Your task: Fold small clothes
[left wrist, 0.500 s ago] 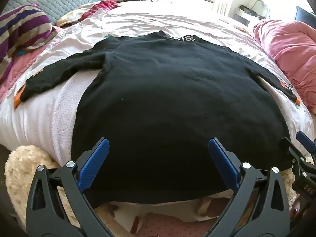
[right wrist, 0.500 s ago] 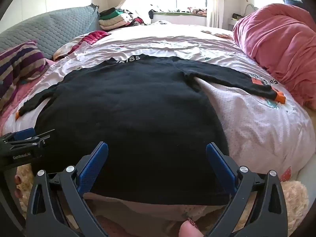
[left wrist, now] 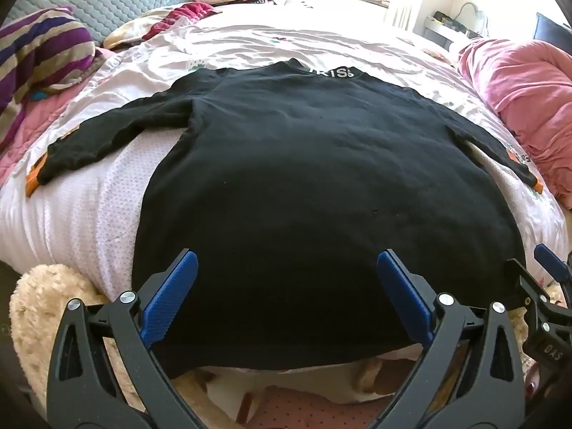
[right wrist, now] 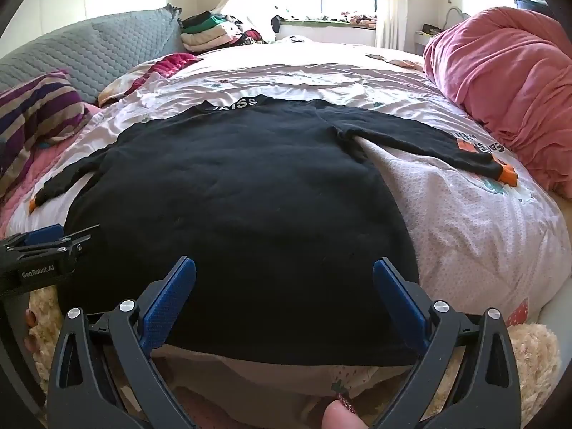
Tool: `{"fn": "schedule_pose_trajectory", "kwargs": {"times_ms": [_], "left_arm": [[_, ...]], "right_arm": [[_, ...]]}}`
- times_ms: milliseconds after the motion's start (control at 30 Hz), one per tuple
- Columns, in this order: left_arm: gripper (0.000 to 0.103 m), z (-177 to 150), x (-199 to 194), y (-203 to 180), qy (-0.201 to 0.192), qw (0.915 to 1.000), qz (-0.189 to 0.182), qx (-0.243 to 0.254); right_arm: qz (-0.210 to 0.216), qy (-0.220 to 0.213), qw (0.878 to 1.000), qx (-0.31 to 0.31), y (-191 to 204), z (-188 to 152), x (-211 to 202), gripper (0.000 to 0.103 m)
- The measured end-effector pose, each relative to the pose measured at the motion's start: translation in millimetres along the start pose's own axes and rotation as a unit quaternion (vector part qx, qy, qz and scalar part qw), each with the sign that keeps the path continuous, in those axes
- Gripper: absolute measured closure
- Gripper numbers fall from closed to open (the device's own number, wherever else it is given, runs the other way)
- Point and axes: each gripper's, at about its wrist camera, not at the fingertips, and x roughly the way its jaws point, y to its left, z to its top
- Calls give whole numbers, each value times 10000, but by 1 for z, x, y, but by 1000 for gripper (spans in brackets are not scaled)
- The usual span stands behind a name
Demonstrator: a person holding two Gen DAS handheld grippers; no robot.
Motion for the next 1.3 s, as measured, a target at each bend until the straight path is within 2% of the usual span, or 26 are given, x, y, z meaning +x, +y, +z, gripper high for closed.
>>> {"fn": "schedule_pose_trajectory", "kwargs": {"times_ms": [1300], "left_arm": [[9,3,-4,0,-58,10000,22,27]], "right_arm": [[23,3,10000,57,0,0,-1,4]]}}
